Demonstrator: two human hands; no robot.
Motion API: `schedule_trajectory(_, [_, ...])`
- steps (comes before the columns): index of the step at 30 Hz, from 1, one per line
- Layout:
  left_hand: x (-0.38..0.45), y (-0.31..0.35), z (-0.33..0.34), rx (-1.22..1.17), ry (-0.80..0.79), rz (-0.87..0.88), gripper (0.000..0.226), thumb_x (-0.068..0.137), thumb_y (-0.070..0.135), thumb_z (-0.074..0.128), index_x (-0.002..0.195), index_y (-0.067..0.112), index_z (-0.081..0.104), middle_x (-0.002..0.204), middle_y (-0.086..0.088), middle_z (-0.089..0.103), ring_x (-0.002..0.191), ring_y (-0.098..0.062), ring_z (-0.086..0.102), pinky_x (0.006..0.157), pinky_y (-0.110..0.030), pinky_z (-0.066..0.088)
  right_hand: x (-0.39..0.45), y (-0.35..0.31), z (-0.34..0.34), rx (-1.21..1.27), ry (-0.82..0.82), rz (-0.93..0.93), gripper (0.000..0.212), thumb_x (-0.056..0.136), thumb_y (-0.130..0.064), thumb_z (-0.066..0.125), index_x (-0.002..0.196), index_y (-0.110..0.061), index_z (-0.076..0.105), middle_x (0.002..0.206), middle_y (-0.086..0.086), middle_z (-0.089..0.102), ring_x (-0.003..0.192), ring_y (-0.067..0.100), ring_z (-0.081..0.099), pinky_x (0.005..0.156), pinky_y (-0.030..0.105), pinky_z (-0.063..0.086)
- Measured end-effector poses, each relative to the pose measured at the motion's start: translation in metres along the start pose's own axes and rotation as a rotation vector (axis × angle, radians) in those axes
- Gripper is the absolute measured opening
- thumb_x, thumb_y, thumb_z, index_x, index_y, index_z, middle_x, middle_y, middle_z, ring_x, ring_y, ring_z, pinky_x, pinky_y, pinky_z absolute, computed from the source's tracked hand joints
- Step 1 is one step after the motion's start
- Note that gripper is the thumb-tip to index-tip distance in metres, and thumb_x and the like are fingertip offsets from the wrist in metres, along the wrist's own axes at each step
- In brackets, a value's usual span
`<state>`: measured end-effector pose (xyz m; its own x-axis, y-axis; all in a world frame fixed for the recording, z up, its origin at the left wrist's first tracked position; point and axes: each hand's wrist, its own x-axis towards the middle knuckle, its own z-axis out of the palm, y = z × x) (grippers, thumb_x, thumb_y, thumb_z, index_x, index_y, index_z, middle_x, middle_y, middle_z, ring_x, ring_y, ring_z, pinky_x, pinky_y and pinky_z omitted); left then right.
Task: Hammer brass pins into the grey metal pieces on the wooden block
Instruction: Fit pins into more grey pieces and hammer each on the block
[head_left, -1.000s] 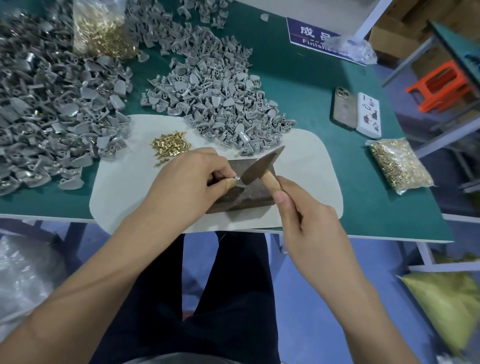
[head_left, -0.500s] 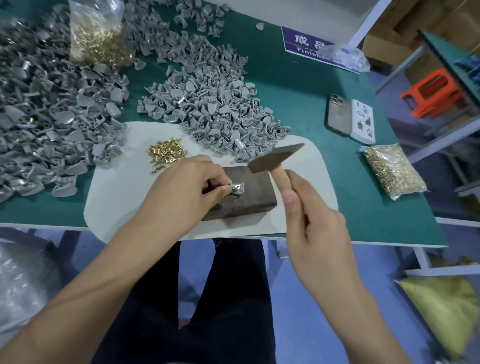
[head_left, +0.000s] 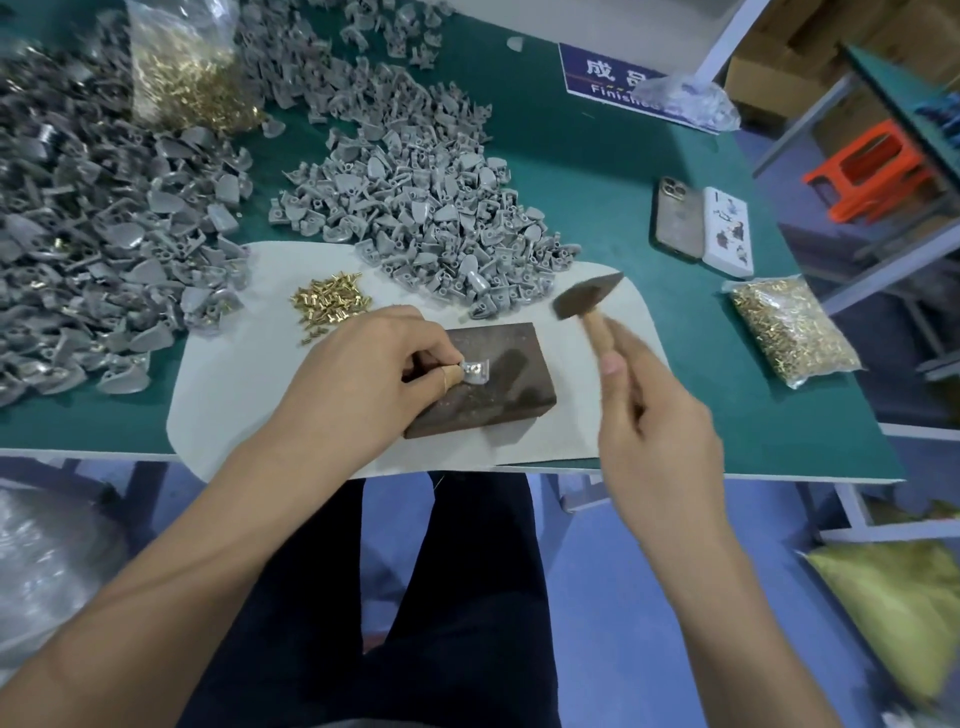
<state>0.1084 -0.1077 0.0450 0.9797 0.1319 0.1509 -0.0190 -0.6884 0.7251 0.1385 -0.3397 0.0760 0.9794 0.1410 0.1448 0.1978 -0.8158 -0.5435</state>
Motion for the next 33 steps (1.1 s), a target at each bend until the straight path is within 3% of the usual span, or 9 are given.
schedule_trajectory(2, [-0.001, -0.001, 0.001, 0.020, 0.012, -0.009, 0.005, 0.084, 0.032, 0.076, 0.083, 0.035, 0.073, 0.076, 0.017, 0.058, 0.074, -0.002, 0.053, 0.066, -0.031, 0.046, 0.010, 0.014, 0.008, -0.120, 0.074, 0.078, 0.038, 0.108, -0.042, 0.037, 0.145, -0.047, 0.046, 0.121, -0.014, 0.070, 0.107, 0.021, 0.062, 0.074, 0.033, 0.035])
schedule_trajectory(5, [-0.003, 0.000, 0.002, 0.053, 0.028, -0.031, 0.004, 0.084, 0.037, 0.075, 0.083, 0.038, 0.071, 0.075, 0.020, 0.055, 0.077, 0.000, 0.053, 0.060, -0.024, 0.038, 0.014, 0.032, 0.021, -0.245, 0.011, 0.116, 0.043, 0.106, -0.025, 0.044, 0.145, -0.042, 0.051, 0.108, 0.002, 0.065, 0.098, 0.037, 0.060, 0.069, 0.038, 0.036])
schedule_trajectory(7, [-0.004, 0.002, 0.001, 0.065, 0.030, -0.043, 0.004, 0.085, 0.039, 0.073, 0.083, 0.039, 0.070, 0.077, 0.020, 0.056, 0.079, -0.001, 0.052, 0.060, -0.023, 0.037, 0.009, 0.031, 0.027, -0.310, 0.005, 0.103, 0.049, 0.103, -0.018, 0.049, 0.146, -0.041, 0.052, 0.108, 0.001, 0.062, 0.098, 0.035, 0.055, 0.072, 0.041, 0.041])
schedule_trajectory(9, [-0.005, 0.006, 0.000, 0.087, 0.031, -0.043, 0.005, 0.086, 0.038, 0.072, 0.083, 0.039, 0.068, 0.081, 0.018, 0.057, 0.080, -0.003, 0.051, 0.061, -0.025, 0.039, 0.007, 0.025, 0.034, -0.380, 0.045, 0.045, 0.045, 0.100, -0.020, 0.057, 0.141, -0.036, 0.060, 0.118, 0.001, 0.064, 0.109, 0.033, 0.052, 0.089, 0.045, 0.040])
schedule_trajectory(11, [-0.009, 0.010, -0.001, 0.131, 0.035, -0.019, 0.006, 0.087, 0.036, 0.071, 0.084, 0.038, 0.066, 0.084, 0.017, 0.057, 0.085, -0.003, 0.050, 0.064, -0.028, 0.040, 0.007, 0.017, 0.037, -0.249, 0.113, -0.034, 0.032, 0.098, -0.022, 0.062, 0.129, -0.029, 0.071, 0.124, 0.002, 0.065, 0.116, 0.034, 0.053, 0.098, 0.048, 0.038])
schedule_trajectory(15, [-0.025, 0.013, -0.006, 0.082, 0.081, -0.006, 0.008, 0.080, 0.035, 0.067, 0.084, 0.036, 0.060, 0.086, 0.016, 0.054, 0.087, -0.002, 0.050, 0.067, -0.026, 0.043, 0.011, -0.019, 0.047, 0.015, 0.117, -0.251, 0.023, 0.097, -0.024, 0.058, 0.111, -0.023, 0.076, 0.106, -0.005, 0.071, 0.105, 0.027, 0.061, 0.094, 0.049, 0.046])
schedule_trajectory(21, [-0.036, -0.041, -0.058, 0.096, 0.290, -0.146, 0.009, 0.084, 0.030, 0.066, 0.086, 0.033, 0.058, 0.087, 0.014, 0.053, 0.090, -0.009, 0.049, 0.075, -0.038, 0.047, 0.024, -0.073, 0.086, 0.065, -0.031, -0.360, 0.011, 0.092, -0.012, 0.070, 0.096, -0.017, 0.079, 0.097, -0.002, 0.070, 0.097, 0.029, 0.059, 0.087, 0.049, 0.047])
schedule_trajectory(28, [-0.054, -0.110, -0.116, 0.163, 0.389, -0.351, 0.009, 0.089, 0.036, 0.063, 0.088, 0.028, 0.062, 0.086, 0.011, 0.053, 0.081, -0.024, 0.055, 0.070, -0.041, 0.049, 0.036, -0.130, 0.128, -0.072, -0.329, -0.422, 0.008, 0.091, -0.028, 0.073, 0.097, -0.026, 0.078, 0.096, -0.005, 0.072, 0.101, 0.026, 0.059, 0.094, 0.045, 0.043])
schedule_trajectory(33, [-0.051, -0.115, -0.115, 0.055, 0.387, -0.380, 0.006, 0.091, 0.033, 0.067, 0.089, 0.030, 0.062, 0.092, 0.016, 0.050, 0.089, -0.023, 0.057, 0.068, -0.048, 0.056, 0.038, -0.138, 0.137, -0.185, -0.331, -0.487, 0.008, 0.094, -0.034, 0.069, 0.098, -0.033, 0.076, 0.098, -0.013, 0.071, 0.096, 0.019, 0.056, 0.086, 0.039, 0.039])
